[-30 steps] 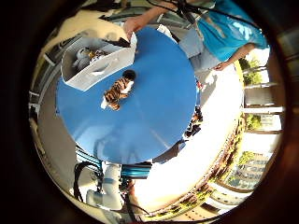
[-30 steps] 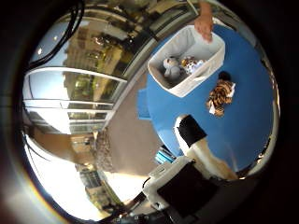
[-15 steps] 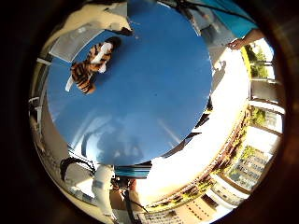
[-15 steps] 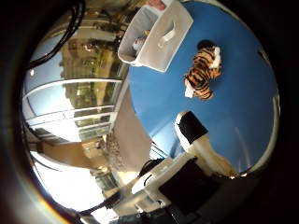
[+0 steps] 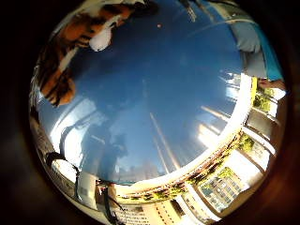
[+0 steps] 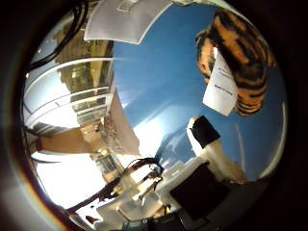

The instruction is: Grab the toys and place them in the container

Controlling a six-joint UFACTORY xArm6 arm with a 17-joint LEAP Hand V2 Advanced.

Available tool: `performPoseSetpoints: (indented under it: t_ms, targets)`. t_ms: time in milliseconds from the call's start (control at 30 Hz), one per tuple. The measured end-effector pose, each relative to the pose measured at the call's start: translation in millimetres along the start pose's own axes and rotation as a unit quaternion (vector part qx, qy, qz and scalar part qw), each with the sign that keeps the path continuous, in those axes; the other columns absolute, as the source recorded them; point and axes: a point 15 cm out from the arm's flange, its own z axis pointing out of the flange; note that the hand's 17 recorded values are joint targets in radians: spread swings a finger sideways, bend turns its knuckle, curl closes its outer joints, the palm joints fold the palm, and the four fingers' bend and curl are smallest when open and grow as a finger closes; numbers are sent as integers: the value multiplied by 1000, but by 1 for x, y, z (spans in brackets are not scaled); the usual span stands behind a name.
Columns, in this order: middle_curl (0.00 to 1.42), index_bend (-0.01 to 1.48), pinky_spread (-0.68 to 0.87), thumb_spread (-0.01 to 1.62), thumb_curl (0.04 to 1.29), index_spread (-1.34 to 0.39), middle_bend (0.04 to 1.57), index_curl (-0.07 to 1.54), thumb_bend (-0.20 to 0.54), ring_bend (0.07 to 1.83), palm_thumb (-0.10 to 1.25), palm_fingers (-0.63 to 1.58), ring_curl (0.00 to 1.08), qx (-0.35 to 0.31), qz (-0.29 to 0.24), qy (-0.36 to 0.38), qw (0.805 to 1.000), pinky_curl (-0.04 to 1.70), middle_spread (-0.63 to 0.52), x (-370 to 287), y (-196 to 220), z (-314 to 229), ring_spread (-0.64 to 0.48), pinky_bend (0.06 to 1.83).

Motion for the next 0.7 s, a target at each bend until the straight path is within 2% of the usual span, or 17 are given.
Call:
performPoseSetpoints:
  t_ms: [67, 233, 300, 367, 400, 433, 467, 533, 600, 700]
  targets:
    - [299, 247, 393, 1092, 416, -326, 165, 324, -29, 218, 684, 14, 292, -5, 0, 13, 1000, 177, -25, 3, -8, 1, 236, 382]
    - [308, 328, 371, 1085, 414, -252, 206, 343, -26, 269, 697, 317, 298, -24, -3, 37, 999, 160, -46, 15, -15, 12, 214, 331]
    - [352, 309, 358, 1085, 415, -274, 349, 325, -21, 434, 721, 752, 316, -18, -6, 44, 999, 124, -73, 16, -20, 12, 199, 319]
    - [426, 164, 359, 1082, 422, -335, 502, 307, -17, 677, 753, 1033, 406, -1, -7, 52, 999, 156, -99, 21, -26, 7, 182, 445]
    - [446, 145, 360, 1082, 423, -345, 534, 306, -19, 729, 756, 1040, 433, 11, -6, 56, 998, 159, -105, 25, -29, 2, 174, 449]
    - [512, 81, 360, 1078, 433, -395, 646, 280, -14, 925, 783, 1049, 527, 24, -6, 61, 998, 183, -134, 28, -32, -2, 134, 506]
    - [531, 79, 355, 1078, 436, -412, 676, 271, -15, 969, 788, 1032, 550, 39, -4, 66, 997, 187, -142, 33, -33, -9, 121, 523]
    - [603, 153, 362, 1071, 458, -481, 772, 259, -5, 1103, 838, 1112, 629, 61, 2, 71, 996, 236, -175, 39, -31, -18, 72, 710]
    - [676, 191, 353, 1060, 489, -554, 878, 252, 3, 1158, 898, 1167, 681, 78, 11, 67, 995, 315, -201, 42, -24, -19, 28, 958]
    - [753, 241, 312, 1056, 538, -644, 974, 255, 22, 1199, 973, 1162, 729, 117, 23, 48, 992, 419, -222, 35, -11, -22, -17, 1223]
